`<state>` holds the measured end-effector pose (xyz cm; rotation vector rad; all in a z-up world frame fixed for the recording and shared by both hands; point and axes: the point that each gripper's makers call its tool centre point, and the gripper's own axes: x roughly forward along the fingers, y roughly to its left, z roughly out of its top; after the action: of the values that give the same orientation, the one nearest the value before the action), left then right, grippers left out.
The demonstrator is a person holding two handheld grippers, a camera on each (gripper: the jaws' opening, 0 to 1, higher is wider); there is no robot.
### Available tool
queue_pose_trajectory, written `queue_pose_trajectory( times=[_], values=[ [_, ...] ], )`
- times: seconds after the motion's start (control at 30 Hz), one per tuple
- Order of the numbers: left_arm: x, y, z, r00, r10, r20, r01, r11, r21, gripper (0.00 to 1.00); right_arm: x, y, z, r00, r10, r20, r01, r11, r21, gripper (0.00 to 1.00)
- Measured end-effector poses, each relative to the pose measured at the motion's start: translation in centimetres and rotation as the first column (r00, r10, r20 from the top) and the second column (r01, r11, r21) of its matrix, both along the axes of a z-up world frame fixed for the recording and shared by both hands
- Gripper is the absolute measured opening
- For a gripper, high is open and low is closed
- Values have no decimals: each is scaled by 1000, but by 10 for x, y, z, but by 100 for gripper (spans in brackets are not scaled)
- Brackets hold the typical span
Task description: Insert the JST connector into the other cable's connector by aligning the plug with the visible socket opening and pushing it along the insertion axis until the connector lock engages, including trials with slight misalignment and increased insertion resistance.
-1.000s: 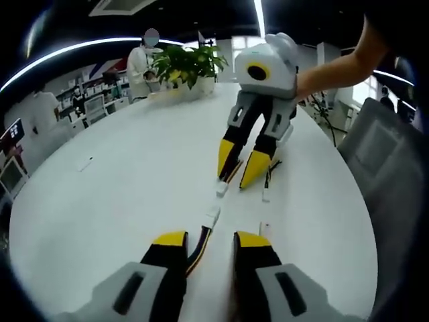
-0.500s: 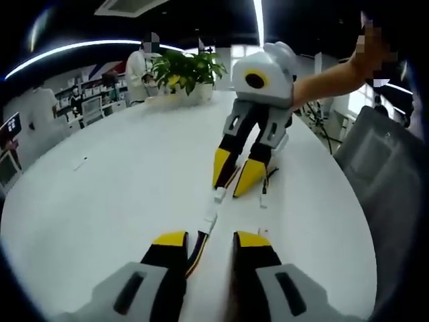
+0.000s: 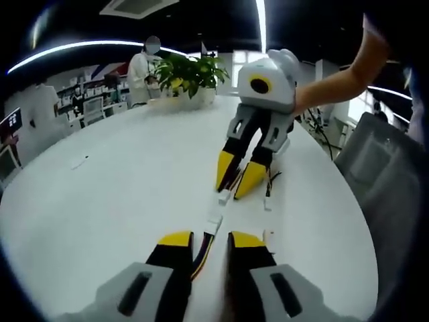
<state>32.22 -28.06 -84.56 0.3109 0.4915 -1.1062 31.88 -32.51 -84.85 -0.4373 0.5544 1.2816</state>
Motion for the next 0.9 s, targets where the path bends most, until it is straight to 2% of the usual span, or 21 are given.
queue_pose_trajectory(
  times=[0.3,0.67,0.73,0.83,0.9],
  values=[
    [2,-1,2,1000,15,12,-15,999,-29,11,2,-2,0,1000,8,-4,-8,1000,18,7],
    [-3,-1,5,1000,8,13,-8,999,-33,9,4,-4,0,1000,-3,-10,3,1000,23,2],
    [0,0,5,1000,15,15,-14,999,-51,8,4,-5,0,1000,-5,-8,6,1000,26,2],
    [-1,-1,5,999,3,42,-2,1000,-20,5,6,-6,-2,1000,-16,-18,16,1000,24,2],
    [-5,-4,4,999,-3,32,4,1000,-24,1,6,-6,-2,1000,-10,-13,10,1000,17,2]
  ],
)
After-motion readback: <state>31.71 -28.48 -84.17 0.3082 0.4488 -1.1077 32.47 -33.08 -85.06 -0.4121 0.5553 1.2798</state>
